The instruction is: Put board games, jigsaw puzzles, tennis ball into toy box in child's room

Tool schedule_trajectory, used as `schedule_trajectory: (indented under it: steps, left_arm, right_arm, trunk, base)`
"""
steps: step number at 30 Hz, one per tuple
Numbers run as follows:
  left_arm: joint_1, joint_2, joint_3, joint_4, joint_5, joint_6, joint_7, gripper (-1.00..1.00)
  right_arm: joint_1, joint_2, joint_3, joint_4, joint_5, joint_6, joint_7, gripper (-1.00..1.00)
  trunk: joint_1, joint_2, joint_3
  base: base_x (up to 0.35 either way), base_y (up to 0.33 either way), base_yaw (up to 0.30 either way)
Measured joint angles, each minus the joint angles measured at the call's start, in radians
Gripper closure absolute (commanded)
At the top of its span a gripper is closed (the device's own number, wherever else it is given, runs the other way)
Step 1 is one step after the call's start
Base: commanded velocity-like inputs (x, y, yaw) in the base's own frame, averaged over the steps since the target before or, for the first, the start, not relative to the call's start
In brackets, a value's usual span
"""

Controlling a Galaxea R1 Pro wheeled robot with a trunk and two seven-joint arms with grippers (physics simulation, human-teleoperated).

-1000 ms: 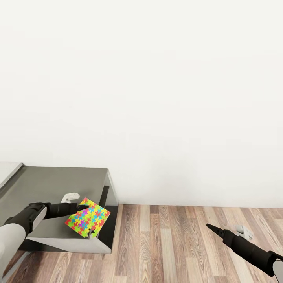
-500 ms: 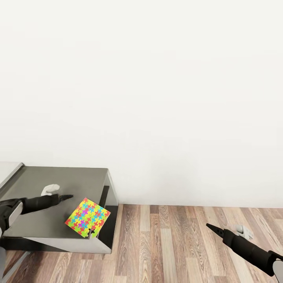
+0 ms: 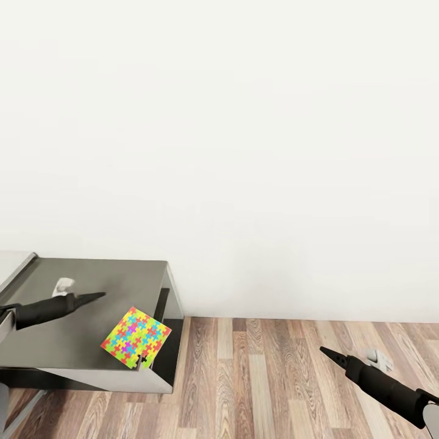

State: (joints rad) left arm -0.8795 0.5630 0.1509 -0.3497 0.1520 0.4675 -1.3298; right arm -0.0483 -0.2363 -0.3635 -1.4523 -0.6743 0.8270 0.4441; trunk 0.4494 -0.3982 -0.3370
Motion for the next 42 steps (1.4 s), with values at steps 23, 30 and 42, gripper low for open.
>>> schedule_trajectory:
  steps: [23, 30, 42]
  left_arm:
    - [0.041, -0.012, -0.007, 0.004, 0.000, 0.023, -0.237, -1.00]
    - [0.046, -0.012, -0.006, 0.000, 0.000, 0.028, -0.237, -1.00]
    - [0.047, -0.012, -0.006, 0.000, 0.000, 0.019, -0.237, -1.00]
  right_arm:
    - [0.000, 0.002, 0.002, 0.000, 0.000, -0.002, 0.000, -1.00]
    - [0.000, 0.002, 0.051, -0.002, 0.001, -0.015, 0.001, -1.00]
    - [0.000, 0.000, 0.152, -0.009, 0.001, -0.102, 0.040, -1.00]
  trunk:
    - [0.000, 0.000, 0.000]
    - [0.000, 0.000, 0.001]
    - [0.000, 0.000, 0.018]
  base:
    - [0.000, 0.000, 0.000]
    - [0.000, 0.000, 0.000]
    - [0.000, 0.000, 0.000]
